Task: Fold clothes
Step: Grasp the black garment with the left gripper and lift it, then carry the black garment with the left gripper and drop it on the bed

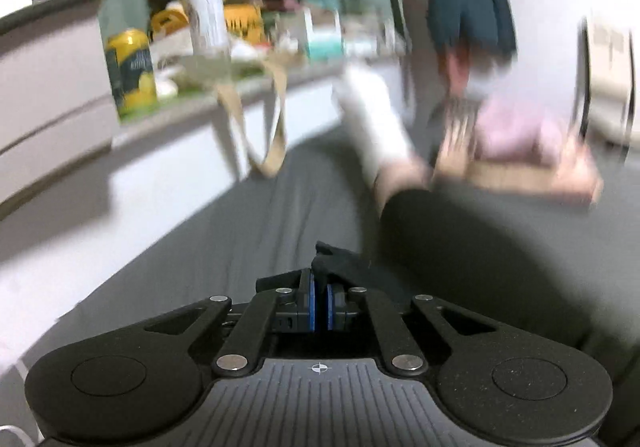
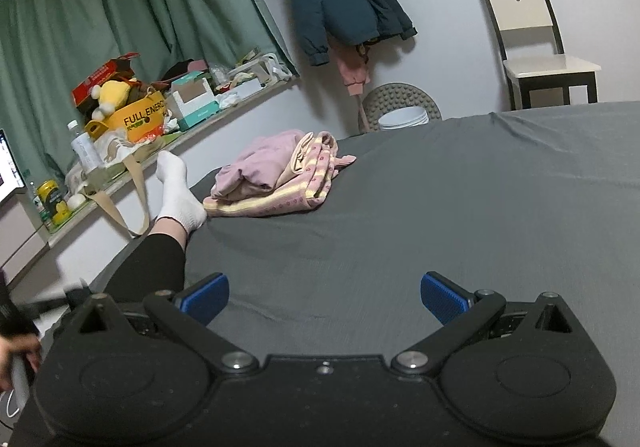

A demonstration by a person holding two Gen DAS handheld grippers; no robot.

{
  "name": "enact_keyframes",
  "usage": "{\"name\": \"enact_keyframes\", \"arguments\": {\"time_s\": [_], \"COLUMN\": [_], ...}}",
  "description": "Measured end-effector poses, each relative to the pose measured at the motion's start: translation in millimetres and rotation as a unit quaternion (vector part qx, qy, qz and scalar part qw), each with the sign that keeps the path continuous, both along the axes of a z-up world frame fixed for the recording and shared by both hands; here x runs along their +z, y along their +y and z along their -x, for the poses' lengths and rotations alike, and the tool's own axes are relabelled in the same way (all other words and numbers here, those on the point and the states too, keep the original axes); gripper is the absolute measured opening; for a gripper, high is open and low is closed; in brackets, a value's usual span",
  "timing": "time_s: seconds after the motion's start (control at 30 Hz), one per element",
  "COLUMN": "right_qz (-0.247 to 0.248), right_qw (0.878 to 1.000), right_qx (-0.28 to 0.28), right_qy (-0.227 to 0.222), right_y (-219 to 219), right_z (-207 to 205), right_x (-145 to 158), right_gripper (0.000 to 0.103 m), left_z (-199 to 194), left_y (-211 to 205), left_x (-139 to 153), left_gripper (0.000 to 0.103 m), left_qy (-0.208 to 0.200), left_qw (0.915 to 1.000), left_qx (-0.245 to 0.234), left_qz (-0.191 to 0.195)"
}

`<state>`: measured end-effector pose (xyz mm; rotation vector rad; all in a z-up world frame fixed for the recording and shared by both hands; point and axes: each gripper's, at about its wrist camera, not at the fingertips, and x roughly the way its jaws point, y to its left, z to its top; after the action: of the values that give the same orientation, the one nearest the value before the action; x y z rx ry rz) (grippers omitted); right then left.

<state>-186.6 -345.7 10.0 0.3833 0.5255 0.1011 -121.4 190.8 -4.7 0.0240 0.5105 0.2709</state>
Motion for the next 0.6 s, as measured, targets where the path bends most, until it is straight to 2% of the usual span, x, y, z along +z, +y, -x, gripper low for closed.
{"name": "enact_keyframes", "arguments": {"time_s": [0.17,0.23,0.3,0.4,0.53,0.57,0.6], "right_qz": [-0.038,-0.043,-0.044,-0.048,-0.058,-0.059,-0.059], "right_qw": [0.999,0.999,0.999,0.998,0.994,0.992,0.989], "right_qx": [-0.005,-0.009,-0.016,-0.032,-0.078,-0.092,-0.106], "right_qy": [0.007,0.002,-0.004,-0.021,-0.057,-0.069,-0.082], "right_y": [-5,-7,-10,-19,-41,-47,-54], "right_z": [-6,-5,-2,0,10,14,19], "right_x": [-5,-4,-3,3,13,16,20], "right_gripper": [0.103,0.103,0.103,0.103,0.103,0.103,0.103], "left_z": [-14,-22,-28,-30,-14,-8,-5], "left_y": [-21,-43,-73,-122,-187,-200,-209], "left_x": [74,107,141,186,232,242,248], "left_gripper": [0.005,0.005,0.005,0.005,0.005,0.005,0.005], "left_qy": [-0.097,-0.132,-0.164,-0.209,-0.267,-0.276,-0.281], "left_qw": [0.9929,0.9854,0.9738,0.9472,0.8964,0.8801,0.8685], "left_qx": [-0.049,-0.089,-0.141,-0.222,-0.328,-0.356,-0.376], "left_qz": [0.049,0.061,0.07,0.098,0.133,0.149,0.158]}}
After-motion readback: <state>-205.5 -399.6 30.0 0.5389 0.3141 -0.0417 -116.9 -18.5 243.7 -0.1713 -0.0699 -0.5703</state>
